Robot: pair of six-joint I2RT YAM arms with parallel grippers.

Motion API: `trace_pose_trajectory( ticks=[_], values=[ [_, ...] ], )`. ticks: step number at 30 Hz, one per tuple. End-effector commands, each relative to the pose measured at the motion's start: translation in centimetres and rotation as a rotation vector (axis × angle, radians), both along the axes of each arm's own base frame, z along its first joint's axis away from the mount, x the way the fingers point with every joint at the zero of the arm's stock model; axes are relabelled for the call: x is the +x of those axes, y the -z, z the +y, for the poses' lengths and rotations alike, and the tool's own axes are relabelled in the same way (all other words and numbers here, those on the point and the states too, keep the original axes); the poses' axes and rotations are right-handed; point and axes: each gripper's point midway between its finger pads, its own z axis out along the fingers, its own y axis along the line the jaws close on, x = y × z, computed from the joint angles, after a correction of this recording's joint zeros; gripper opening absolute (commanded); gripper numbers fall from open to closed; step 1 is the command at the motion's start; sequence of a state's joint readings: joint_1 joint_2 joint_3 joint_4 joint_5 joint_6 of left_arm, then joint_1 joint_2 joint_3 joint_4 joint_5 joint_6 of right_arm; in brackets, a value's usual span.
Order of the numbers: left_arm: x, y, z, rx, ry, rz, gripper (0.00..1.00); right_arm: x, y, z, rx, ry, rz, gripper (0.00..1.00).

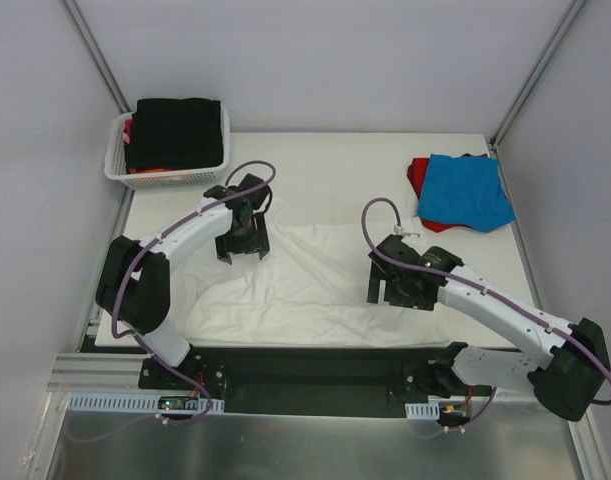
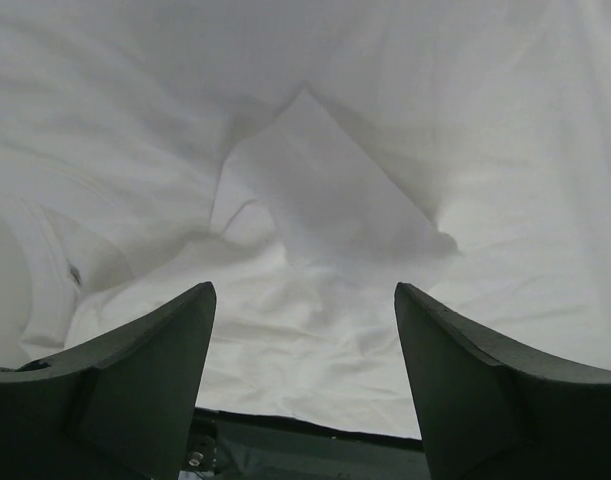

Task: Fold and stack the t-shirts

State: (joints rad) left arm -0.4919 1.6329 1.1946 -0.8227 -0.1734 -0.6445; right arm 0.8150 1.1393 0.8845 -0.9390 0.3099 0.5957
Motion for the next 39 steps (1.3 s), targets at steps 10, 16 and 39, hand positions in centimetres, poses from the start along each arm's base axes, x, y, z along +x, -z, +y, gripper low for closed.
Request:
trace_pose_trajectory(
  ticks=[10,16,39],
  values=[
    [11.0,-5.4,-0.7,-0.051,0.006,-0.192,0.72,2.4,-2.0,-2.4,0.021,-0.038,0.0,0.96],
    [13.3,-6.8,-0.8,-0.077,0.004,-0.22,0.7,4.9,-2.7,0.0,0.075,-0.109,-0.021,0.99],
    [23.7,-1.2,6.6,-0.246,-0.178,-0.183,0.7,12.5,-5.3,4.7,0.111,-0.124,0.06,0.93]
  ],
)
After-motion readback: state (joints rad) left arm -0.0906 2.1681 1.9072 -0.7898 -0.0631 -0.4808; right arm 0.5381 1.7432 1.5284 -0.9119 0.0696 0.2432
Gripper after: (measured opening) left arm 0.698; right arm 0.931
